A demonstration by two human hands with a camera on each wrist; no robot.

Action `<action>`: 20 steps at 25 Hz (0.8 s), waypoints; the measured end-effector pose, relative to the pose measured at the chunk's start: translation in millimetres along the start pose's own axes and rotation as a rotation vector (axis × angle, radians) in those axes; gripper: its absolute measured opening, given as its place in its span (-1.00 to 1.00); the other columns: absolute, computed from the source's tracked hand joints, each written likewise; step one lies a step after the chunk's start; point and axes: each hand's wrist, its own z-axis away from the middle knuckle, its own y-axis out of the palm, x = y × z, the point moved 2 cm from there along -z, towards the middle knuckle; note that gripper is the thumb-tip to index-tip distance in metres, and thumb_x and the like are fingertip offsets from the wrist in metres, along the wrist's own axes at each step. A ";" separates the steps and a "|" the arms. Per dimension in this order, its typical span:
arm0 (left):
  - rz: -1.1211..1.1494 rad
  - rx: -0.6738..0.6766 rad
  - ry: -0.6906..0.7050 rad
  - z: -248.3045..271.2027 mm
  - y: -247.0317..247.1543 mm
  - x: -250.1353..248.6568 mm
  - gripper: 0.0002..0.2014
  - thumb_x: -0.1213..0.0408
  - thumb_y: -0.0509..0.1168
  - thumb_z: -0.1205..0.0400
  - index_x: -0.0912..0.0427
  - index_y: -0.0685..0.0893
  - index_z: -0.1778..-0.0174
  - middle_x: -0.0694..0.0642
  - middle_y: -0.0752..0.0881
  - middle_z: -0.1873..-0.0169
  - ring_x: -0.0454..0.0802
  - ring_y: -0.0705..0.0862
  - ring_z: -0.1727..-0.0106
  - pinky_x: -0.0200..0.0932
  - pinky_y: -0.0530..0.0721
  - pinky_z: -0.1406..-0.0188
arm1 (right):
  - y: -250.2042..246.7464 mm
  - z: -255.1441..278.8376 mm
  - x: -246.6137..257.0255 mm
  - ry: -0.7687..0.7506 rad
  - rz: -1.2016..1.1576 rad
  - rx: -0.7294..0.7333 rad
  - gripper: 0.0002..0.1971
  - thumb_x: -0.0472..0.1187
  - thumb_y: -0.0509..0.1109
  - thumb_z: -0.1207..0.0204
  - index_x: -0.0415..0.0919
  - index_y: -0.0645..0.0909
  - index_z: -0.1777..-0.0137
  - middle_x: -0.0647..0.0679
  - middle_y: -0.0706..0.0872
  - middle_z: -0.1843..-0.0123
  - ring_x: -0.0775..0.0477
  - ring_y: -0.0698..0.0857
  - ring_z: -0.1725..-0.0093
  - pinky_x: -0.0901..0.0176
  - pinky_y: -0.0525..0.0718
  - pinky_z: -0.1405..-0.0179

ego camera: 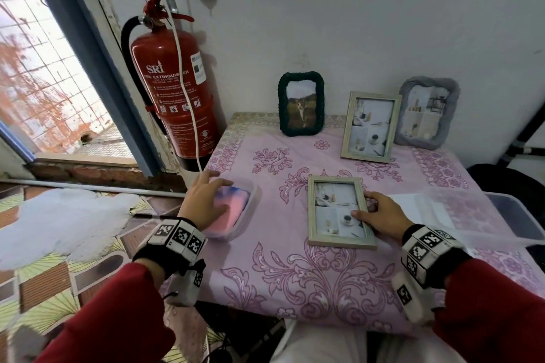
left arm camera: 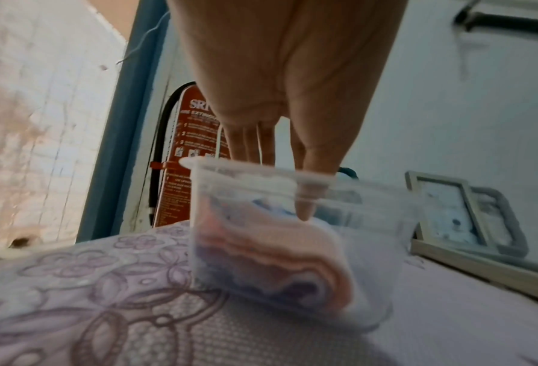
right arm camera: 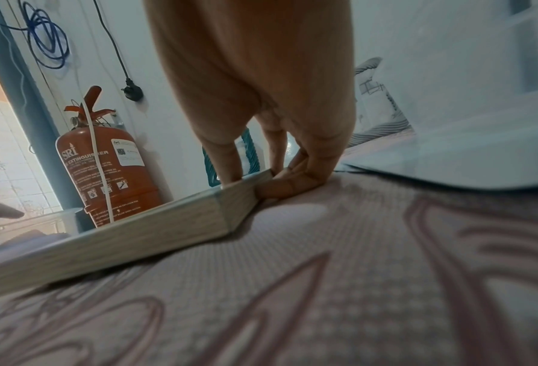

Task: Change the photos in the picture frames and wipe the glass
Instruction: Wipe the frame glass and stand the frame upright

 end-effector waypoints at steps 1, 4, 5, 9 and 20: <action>-0.015 0.032 0.021 -0.5 3.1 -2.1 -0.49 0.37 0.41 -0.48 0.11 0.56 -0.38 0.13 0.46 -0.40 0.08 0.40 -0.45 -0.12 0.23 -0.49 | 0.0 -0.3 -0.3 0.001 -0.001 0.003 -0.44 -0.24 0.52 -0.42 -0.26 0.47 -0.42 -0.11 0.66 0.00 -0.06 0.59 0.02 0.25 0.42 0.05; 0.046 0.225 -0.101 0.7 13.4 -4.4 -0.53 0.38 0.30 -0.57 0.13 0.50 -0.44 0.13 0.52 -0.42 0.07 0.49 -0.41 -0.22 0.30 -0.43 | -0.3 -1.3 -0.2 0.009 0.010 0.007 -0.42 -0.23 0.53 -0.42 -0.26 0.46 -0.43 -0.21 0.71 -0.20 -0.16 0.66 -0.11 0.20 0.50 -0.03; 0.058 0.246 -0.133 1.4 15.1 -4.9 -0.54 0.37 0.28 -0.58 0.13 0.50 -0.44 0.14 0.53 -0.42 0.09 0.50 -0.41 -0.21 0.32 -0.42 | -0.4 -1.6 -0.3 0.010 0.017 0.005 -0.41 -0.23 0.53 -0.41 -0.26 0.45 -0.44 -0.22 0.70 -0.24 -0.20 0.66 -0.17 0.17 0.53 -0.09; 0.139 0.104 -0.121 -2.2 5.6 -18.9 -0.62 0.40 0.23 -0.59 0.20 0.59 -0.35 0.17 0.62 -0.34 0.09 0.55 -0.36 -0.21 0.38 -0.38 | -0.2 -2.0 -0.6 0.018 0.027 0.000 -0.42 -0.23 0.53 -0.41 -0.26 0.46 -0.43 -0.22 0.69 -0.27 -0.21 0.65 -0.22 0.13 0.54 -0.17; 0.589 0.118 -0.102 -21.8 40.4 -109.7 -0.58 0.42 0.27 -0.59 0.27 0.45 -0.40 0.24 0.71 -0.01 0.18 0.67 -0.04 -0.05 0.62 -0.04 | -0.1 6.5 3.6 0.048 0.255 -0.043 -0.71 -0.12 0.43 -0.47 -0.29 0.65 -0.09 -0.24 0.74 -0.07 -0.27 0.69 -0.06 -0.01 0.65 -0.06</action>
